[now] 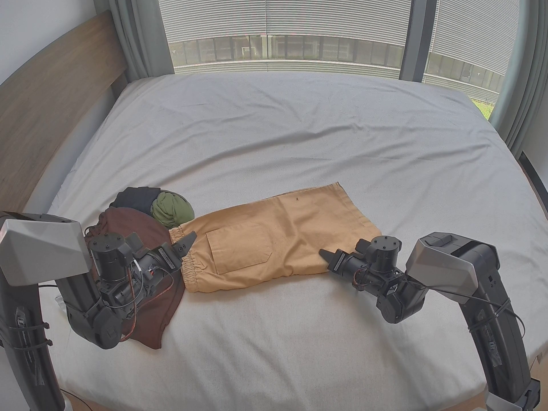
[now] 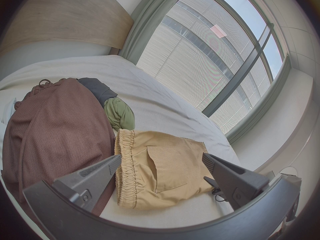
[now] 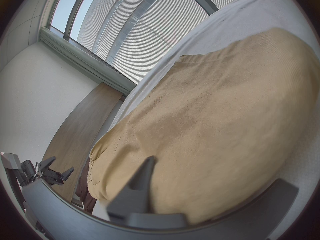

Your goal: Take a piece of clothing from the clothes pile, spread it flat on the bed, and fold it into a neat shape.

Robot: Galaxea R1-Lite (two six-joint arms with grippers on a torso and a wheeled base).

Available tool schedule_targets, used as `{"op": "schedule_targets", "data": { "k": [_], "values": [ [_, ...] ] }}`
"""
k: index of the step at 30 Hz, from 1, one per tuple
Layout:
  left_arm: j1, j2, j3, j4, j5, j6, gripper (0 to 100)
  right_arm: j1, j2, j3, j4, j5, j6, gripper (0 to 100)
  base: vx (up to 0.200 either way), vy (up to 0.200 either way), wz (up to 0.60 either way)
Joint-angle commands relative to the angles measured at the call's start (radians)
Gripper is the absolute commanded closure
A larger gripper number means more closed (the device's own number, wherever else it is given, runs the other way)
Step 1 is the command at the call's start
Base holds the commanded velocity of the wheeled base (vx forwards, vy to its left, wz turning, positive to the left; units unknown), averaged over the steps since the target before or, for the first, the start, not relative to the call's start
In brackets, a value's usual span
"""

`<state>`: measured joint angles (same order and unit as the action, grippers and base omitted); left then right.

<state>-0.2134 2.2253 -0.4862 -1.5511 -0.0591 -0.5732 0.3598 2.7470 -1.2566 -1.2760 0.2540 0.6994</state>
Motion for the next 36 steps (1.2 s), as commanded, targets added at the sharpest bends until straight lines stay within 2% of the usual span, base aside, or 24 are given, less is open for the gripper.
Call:
{"op": "schedule_targets", "data": {
  "k": [1, 5, 11, 20, 23, 36],
  "values": [
    [0.0, 0.011, 0.001, -0.001, -0.001, -0.001, 0, 0.002, -0.018, 0.037, -0.028, -0.002, -0.003, 100, 0.0, 0.0, 0.0],
    [0.003, 0.016, 0.0, -0.001, -0.001, -0.001, 0, 0.005, -0.061, 0.1, -0.057, -0.002, -0.018, 100, 0.0, 0.0, 0.0],
    [0.003, 0.014, 0.0, 0.0, -0.001, -0.001, 0, 0.002, -0.139, 0.212, -0.06, -0.006, -0.086, 100, 0.0, 0.0, 0.0],
    [0.005, 0.011, 0.001, -0.001, -0.001, -0.001, 0, -0.004, -0.239, 0.396, -0.06, -0.035, -0.149, 100, 0.0, 0.0, 0.0],
    [0.005, 0.007, 0.001, 0.0, 0.001, -0.001, 0, -0.012, -0.257, 0.485, -0.111, -0.078, -0.169, 100, 0.0, 0.0, 0.0],
    [0.003, 0.004, 0.005, -0.001, 0.001, 0.001, 0, -0.03, -0.368, 0.822, -0.164, -0.081, -0.239, 100, 0.0, 0.0, 0.0]
  ]
}}
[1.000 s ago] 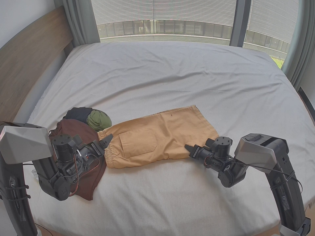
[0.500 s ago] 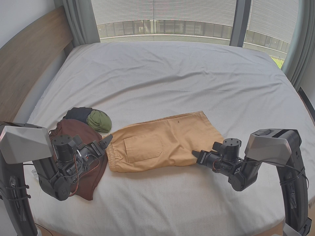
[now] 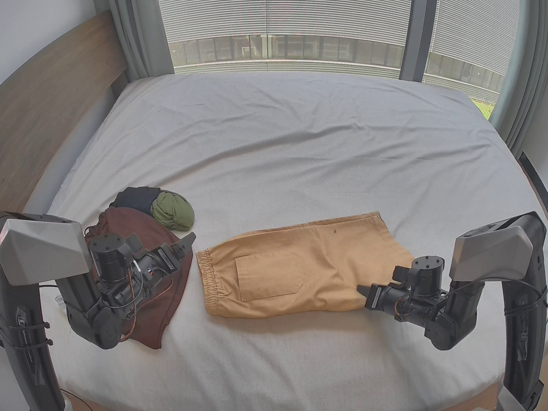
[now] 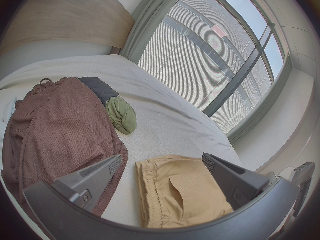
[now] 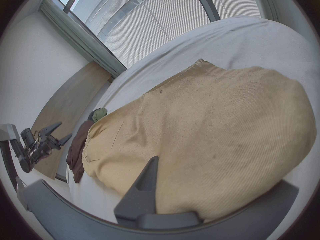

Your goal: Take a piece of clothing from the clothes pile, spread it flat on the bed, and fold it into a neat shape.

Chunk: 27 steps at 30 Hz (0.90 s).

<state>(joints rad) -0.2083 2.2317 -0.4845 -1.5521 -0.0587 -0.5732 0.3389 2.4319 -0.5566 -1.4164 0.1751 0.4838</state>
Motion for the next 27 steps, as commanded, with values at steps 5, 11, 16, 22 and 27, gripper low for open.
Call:
{"op": "schedule_targets", "data": {
  "k": [5, 11, 16, 22, 27],
  "values": [
    [-0.008, -0.006, 0.017, 0.0, -0.001, 0.006, 0, -0.026, -0.033, 0.193, -0.099, -0.002, -0.027, 100, 0.0, 0.0, 0.0],
    [-0.017, -0.007, 0.043, 0.0, -0.015, 0.007, 0, -0.031, 0.038, 0.201, -0.127, -0.002, -0.025, 100, 0.0, 0.0, 0.0],
    [-0.022, -0.007, 0.064, 0.0, -0.056, 0.007, 0, -0.024, 0.047, 0.196, -0.127, 0.0, -0.021, 0, 0.0, 0.0, 0.0],
    [-0.017, -0.007, 0.078, 0.0, -0.101, 0.007, 0, -0.005, 0.021, 0.257, -0.127, 0.006, -0.021, 0, 0.0, 0.0, 0.0],
    [-0.025, -0.017, 0.093, 0.0, -0.127, -0.002, 0, 0.035, -0.062, 0.362, -0.127, 0.029, -0.017, 0, 0.0, 0.0, 0.0]
  ]
}}
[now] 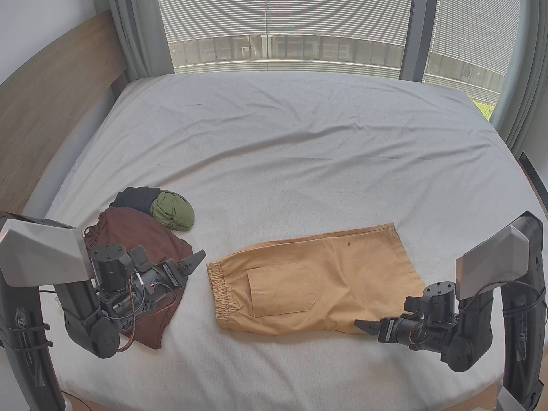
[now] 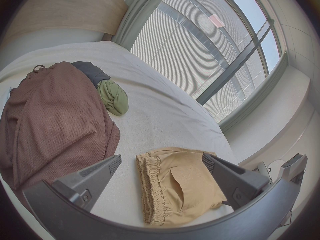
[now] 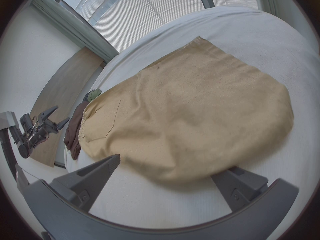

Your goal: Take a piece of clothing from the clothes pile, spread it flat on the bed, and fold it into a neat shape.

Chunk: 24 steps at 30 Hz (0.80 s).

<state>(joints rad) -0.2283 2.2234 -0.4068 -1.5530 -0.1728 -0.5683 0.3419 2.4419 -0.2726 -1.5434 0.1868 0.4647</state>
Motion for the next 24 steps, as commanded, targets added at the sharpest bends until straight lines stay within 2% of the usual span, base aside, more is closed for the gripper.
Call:
{"op": "schedule_targets", "data": {
  "k": [1, 4, 11, 21, 23, 24],
  "values": [
    [-0.009, -0.011, 0.017, 0.001, -0.013, -0.008, 0, 0.039, -0.093, 0.093, -0.001, 0.026, 0.002, 0, 0.0, 0.0, 0.0],
    [-0.028, -0.013, 0.023, 0.001, -0.01, -0.022, 0, 0.058, -0.178, 0.142, 0.0, 0.052, 0.003, 0, 0.0, 0.0, 0.0],
    [-0.042, -0.01, 0.026, 0.001, -0.011, -0.07, 0, 0.095, -0.302, 0.161, 0.0, 0.059, 0.011, 0, 0.0, 0.0, 0.0],
    [-0.049, 0.044, 0.043, 0.001, -0.048, -0.085, 0, 0.115, -0.323, 0.012, 0.003, 0.085, 0.02, 0, 0.0, 0.0, 0.0],
    [-0.051, 0.062, 0.042, 0.001, -0.048, -0.084, 0, 0.117, -0.323, -0.011, 0.005, 0.085, 0.029, 0, 0.0, 0.0, 0.0],
    [-0.052, 0.087, 0.039, 0.001, -0.042, -0.081, 0, 0.124, -0.323, -0.036, 0.009, 0.085, 0.06, 0, 0.0, 0.0, 0.0]
  ]
}}
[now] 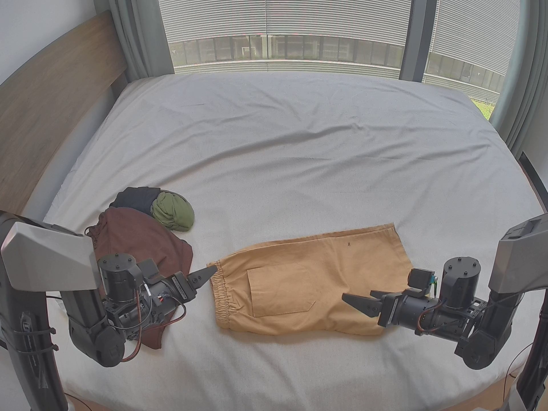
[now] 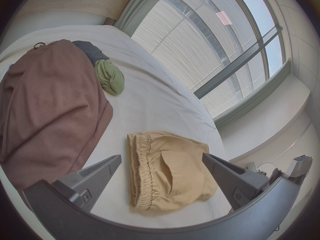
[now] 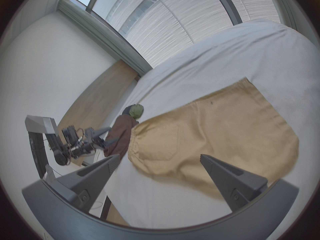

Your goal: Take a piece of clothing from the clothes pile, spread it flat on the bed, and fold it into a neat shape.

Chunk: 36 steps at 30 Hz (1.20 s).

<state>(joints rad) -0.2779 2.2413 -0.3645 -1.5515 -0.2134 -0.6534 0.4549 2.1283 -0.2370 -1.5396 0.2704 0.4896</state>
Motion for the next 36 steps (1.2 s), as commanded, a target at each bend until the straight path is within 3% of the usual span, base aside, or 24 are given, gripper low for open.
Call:
{"op": "schedule_targets", "data": {
  "k": [1, 36],
  "values": [
    [-0.003, 0.084, -0.002, -0.002, -0.001, 0.006, 0, 0.019, -0.008, -0.074, 0.006, -0.002, 0.058, 0, 0.0, 0.0, 0.0],
    [-0.073, 0.278, -0.129, -0.004, -0.004, -0.06, 0, 0.018, -0.004, -0.07, -0.002, 0.0, 0.078, 0, 0.0, 0.0, 0.0]
  ]
}}
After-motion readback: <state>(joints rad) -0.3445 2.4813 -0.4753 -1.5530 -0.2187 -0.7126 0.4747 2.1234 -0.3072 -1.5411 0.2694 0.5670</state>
